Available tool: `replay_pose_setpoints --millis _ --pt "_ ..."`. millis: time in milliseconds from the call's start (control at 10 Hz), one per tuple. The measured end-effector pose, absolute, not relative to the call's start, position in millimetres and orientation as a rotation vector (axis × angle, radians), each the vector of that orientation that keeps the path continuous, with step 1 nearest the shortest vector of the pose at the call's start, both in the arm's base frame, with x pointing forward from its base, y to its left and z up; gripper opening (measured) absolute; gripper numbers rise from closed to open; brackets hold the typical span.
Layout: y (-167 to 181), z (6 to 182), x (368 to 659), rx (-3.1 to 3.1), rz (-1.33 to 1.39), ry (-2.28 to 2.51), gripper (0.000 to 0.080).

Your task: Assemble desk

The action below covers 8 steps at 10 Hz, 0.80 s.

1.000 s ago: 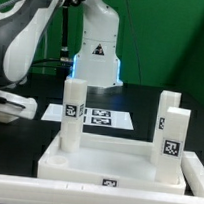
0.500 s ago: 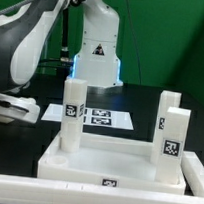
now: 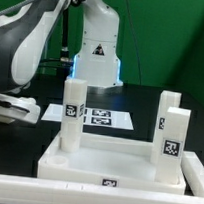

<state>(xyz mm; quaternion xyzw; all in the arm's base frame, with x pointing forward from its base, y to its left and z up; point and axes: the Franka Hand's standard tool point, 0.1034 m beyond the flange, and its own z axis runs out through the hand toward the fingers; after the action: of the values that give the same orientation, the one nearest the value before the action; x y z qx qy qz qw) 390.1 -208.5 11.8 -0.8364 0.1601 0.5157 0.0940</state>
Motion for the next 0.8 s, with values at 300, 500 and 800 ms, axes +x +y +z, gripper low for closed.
replay_pose_setpoints --millis 300,500,800 --pt "-193 33.0 408 -2.559 1.553 0.375 0.0288" --pt "-179 62.6 424 -2.574 1.510 0.322 0.0289" --pt "-188 58.8 423 -2.588 1.471 0.319 0.0290"
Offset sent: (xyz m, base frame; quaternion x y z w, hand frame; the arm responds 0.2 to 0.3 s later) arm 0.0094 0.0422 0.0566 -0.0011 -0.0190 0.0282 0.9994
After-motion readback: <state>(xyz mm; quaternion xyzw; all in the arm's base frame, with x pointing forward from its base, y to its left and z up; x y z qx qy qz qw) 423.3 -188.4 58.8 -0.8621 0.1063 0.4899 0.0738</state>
